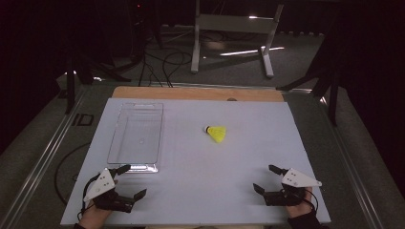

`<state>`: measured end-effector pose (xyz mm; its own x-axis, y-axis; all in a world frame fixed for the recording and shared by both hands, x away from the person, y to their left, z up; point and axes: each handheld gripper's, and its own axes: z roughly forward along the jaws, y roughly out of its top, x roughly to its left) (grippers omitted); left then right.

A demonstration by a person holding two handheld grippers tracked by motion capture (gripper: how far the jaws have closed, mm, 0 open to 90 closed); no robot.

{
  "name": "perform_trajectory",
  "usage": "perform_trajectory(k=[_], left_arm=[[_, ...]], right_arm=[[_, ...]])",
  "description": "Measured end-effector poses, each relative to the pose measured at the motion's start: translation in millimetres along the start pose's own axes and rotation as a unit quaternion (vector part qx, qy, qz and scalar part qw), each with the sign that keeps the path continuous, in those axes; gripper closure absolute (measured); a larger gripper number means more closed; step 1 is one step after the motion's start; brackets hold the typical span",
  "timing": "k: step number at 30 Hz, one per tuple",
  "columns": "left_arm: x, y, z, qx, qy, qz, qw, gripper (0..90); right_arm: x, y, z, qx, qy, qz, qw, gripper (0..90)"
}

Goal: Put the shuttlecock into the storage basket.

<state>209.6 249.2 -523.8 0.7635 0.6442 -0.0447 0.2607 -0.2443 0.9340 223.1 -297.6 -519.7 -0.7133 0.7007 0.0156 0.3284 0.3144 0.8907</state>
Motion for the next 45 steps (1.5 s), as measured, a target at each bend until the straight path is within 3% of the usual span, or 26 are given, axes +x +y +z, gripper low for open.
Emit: perform_trajectory(k=[11, 15, 25, 26, 32, 37, 41, 42, 44, 45], left_arm=[[0.2, 0.7, -0.2, -0.004, -0.002, -0.002, 1.0, 0.3], [0.6, 3.0, -2.0, -0.018, -0.004, -0.008, 0.9998, 0.3], [1.0, 22.2, -4.9, -0.028, -0.024, -0.004, 0.9993, 0.3], [0.6, 26.7, -4.5, -0.022, -0.026, 0.01, 0.9994, 0.3], [0.8, 40.3, -0.9, 0.013, -0.052, 0.04, 0.9978, 0.3], [0.4, 50.1, 2.2, 0.029, -0.067, 0.054, 0.9958, 0.3], [-1.8, 58.1, 7.3, 0.055, -0.087, 0.071, 0.9921, 0.3], [-1.8, 58.1, 7.3, 0.055, -0.087, 0.071, 0.9921, 0.3], [-3.2, 65.5, 11.7, 0.085, -0.094, 0.083, 0.9885, 0.3], [-3.2, 65.5, 11.7, 0.085, -0.094, 0.083, 0.9885, 0.3]], right_arm=[[1.1, 0.7, -0.2, -0.006, 0.002, -0.003, 1.0, 8.6], [1.0, 0.9, -0.9, -0.007, 0.003, -0.001, 1.0, 8.7], [1.5, 1.5, 0.2, -0.016, 0.013, 0.004, 0.9998, 8.7], [2.2, 2.0, 0.5, -0.016, 0.011, 0.0, 0.9998, 8.6], [2.8, 1.8, 1.4, -0.016, 0.012, -0.003, 0.9998, 8.6], [2.7, 1.8, 1.2, -0.015, 0.013, -0.002, 0.9998, 8.6], [3.2, 1.9, 1.6, -0.014, 0.013, -0.002, 0.9998, 8.6], [3.2, 1.9, 1.6, -0.014, 0.013, -0.002, 0.9998, 8.6], [3.3, 2.0, 1.7, -0.014, 0.014, -0.004, 0.9998, 8.6], [3.3, 2.0, 1.7, -0.014, 0.014, -0.004, 0.9998, 8.6]])
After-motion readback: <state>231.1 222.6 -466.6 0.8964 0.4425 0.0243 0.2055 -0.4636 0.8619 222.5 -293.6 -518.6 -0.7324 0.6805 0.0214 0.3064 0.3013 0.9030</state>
